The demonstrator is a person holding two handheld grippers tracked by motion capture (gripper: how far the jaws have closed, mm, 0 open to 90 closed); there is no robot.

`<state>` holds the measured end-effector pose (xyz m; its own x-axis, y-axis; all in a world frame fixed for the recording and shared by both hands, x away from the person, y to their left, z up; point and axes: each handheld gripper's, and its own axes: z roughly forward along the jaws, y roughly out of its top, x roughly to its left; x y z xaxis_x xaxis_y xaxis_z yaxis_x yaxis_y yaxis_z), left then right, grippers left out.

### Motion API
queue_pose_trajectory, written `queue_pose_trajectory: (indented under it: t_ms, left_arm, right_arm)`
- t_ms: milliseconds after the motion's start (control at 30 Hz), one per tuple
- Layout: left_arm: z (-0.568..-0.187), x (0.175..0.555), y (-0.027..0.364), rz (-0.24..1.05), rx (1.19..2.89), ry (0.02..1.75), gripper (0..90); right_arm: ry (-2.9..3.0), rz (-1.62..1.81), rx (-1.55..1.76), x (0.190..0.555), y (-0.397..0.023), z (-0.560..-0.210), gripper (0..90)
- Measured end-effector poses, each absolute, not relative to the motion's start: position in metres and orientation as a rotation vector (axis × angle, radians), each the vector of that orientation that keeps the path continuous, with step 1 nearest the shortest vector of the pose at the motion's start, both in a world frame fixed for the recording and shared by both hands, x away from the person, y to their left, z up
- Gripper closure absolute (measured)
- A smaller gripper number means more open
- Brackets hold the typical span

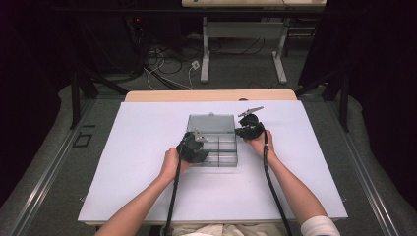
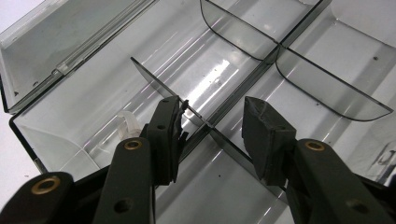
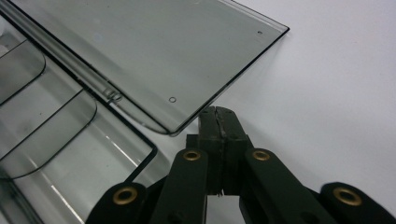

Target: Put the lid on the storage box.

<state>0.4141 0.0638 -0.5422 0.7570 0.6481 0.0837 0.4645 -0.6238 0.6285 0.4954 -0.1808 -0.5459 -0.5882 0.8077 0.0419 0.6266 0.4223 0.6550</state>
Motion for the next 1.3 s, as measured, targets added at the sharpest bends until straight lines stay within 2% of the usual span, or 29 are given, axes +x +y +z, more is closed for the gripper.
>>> queue_pose_trajectory:
  t_ms: [600, 1300]
  left_arm:
    - [-0.542, 0.414, 0.064, 0.409, 2.359, 0.827, 57.4]
    - [-0.542, 0.414, 0.064, 0.409, 2.356, 0.828, 57.4]
  right_arm:
    - [2.296, 1.005, 1.306, 0.518, -0.177, -0.555, 90.0]
    - [2.153, 1.164, 1.154, 0.503, -0.181, -0.53, 90.0]
